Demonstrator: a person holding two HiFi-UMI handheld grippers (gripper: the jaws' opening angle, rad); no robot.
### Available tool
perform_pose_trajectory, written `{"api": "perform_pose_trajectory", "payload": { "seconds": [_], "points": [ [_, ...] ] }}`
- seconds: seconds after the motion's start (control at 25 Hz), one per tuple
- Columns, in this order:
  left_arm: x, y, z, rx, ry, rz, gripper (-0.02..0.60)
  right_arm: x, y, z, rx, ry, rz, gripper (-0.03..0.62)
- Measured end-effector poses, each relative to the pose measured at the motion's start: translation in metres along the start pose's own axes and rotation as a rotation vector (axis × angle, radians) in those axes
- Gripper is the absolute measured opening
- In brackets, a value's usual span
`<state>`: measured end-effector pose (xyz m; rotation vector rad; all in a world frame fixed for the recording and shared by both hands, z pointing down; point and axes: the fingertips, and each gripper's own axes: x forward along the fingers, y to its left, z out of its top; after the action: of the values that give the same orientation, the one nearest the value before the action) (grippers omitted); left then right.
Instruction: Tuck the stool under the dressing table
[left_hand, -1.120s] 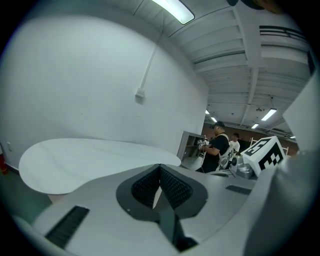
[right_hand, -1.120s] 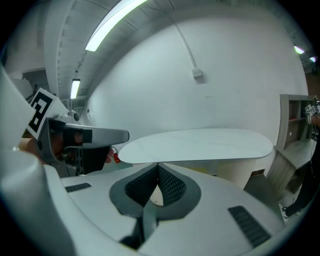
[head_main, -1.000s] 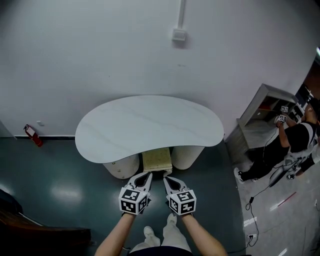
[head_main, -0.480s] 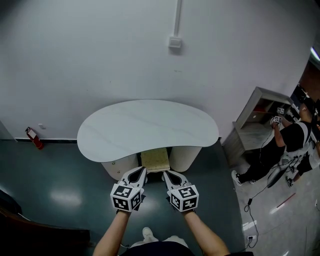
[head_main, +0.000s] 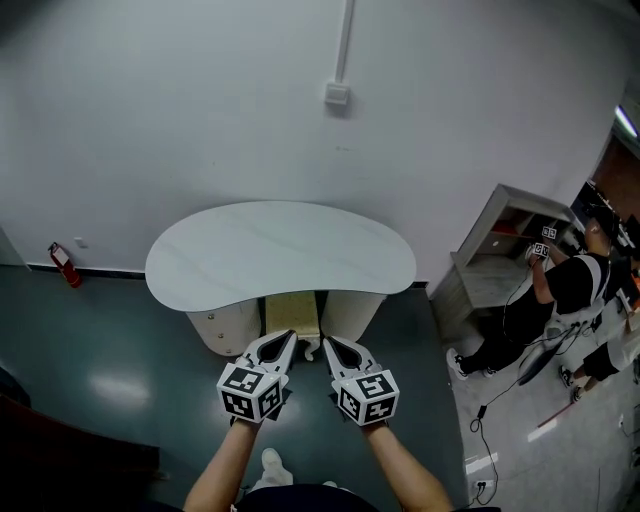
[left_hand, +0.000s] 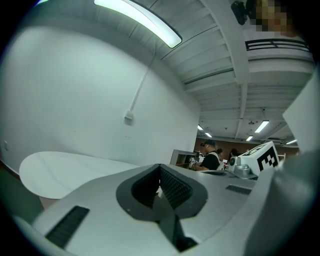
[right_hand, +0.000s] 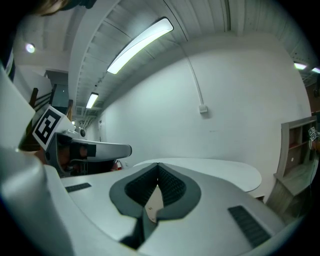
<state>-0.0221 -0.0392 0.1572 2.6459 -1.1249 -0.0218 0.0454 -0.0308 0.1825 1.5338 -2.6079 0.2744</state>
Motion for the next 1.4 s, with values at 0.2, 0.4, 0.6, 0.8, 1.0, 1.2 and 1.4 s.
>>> {"api": "perform_pose_trajectory", "payload": {
  "seconds": [0.2,0.4,0.6,0.8,1.0,1.2,1.4],
  "points": [
    [-0.014,-0.042,0.004,0.016,-0.024,0.002,0.008,-0.039,0.000,0.013,-0.019,-0.049,0.026,0.008],
    [-0.036,-0.071,0.018,0.058,-0.068,0.044,0.008,-0.071,0.011,0.029,-0.054,-0.093,0.067,0.008],
    [-0.052,-0.107,0.023,0.033,-0.109,0.046,0.008,-0.104,0.018,0.034,-0.046,-0.114,0.093,0.008],
    [-0.067,-0.133,0.020,-0.007,-0.136,0.065,0.008,-0.136,0.023,0.035,-0.051,-0.141,0.111,0.008],
    [-0.078,-0.154,0.017,0.055,-0.138,0.095,0.008,-0.161,0.025,0.041,-0.064,-0.170,0.124,0.008],
    [-0.087,-0.170,0.010,0.096,-0.135,0.107,0.008,-0.180,0.031,0.044,-0.071,-0.184,0.133,0.008],
    [-0.094,-0.176,0.009,0.108,-0.134,0.116,0.008,-0.187,0.035,0.047,-0.066,-0.192,0.146,0.008]
  ]
}}
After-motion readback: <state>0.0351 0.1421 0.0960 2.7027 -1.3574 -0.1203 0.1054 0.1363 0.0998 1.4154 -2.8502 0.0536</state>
